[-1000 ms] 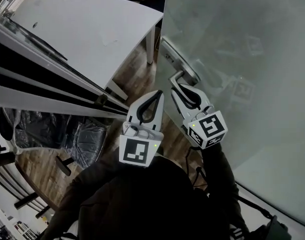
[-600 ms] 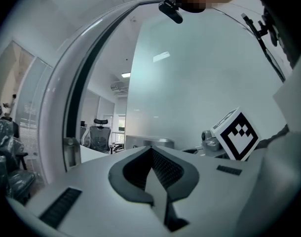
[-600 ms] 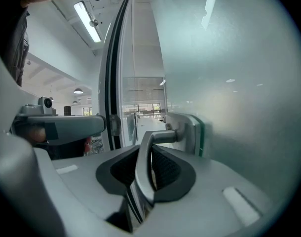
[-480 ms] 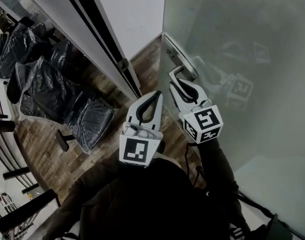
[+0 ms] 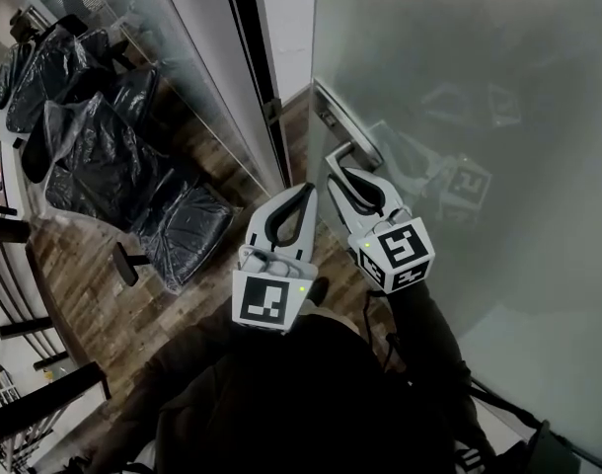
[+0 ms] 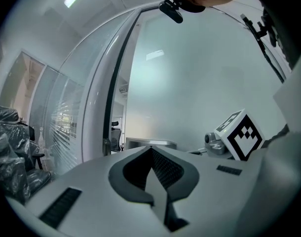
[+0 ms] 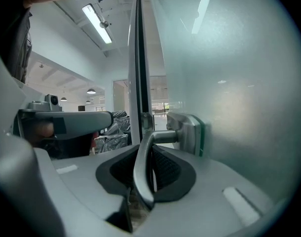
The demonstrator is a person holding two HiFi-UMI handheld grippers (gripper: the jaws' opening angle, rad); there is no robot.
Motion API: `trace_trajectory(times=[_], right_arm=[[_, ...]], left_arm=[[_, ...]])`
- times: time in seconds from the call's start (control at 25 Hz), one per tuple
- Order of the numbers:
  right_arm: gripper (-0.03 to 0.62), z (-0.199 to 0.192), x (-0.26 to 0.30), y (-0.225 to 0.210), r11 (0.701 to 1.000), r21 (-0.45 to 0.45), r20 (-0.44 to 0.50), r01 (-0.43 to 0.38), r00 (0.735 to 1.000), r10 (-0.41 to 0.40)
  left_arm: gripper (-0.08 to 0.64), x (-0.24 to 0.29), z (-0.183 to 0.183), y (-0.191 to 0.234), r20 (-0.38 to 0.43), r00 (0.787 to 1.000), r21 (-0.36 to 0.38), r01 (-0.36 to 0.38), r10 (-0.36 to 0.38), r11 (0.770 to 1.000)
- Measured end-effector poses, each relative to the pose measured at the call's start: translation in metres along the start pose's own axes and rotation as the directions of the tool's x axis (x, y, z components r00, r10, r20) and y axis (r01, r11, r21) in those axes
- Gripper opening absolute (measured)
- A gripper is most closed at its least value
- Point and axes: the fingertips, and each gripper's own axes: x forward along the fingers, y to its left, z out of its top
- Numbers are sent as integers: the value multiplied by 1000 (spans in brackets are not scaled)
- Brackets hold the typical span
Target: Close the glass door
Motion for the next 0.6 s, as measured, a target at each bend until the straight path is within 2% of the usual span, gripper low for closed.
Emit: trace_trajectory(times=[0.32, 0.6], right_arm=[[64, 2, -4, 57, 1000, -17, -5, -7, 1000, 7], [64, -2, -6, 70, 1000, -18, -5, -23, 1000, 23]], left_arm=[[-3, -45, 17, 14, 27, 999, 21, 22, -23, 1000], [-3, -50, 21, 13, 35, 999, 27, 36, -37, 999]])
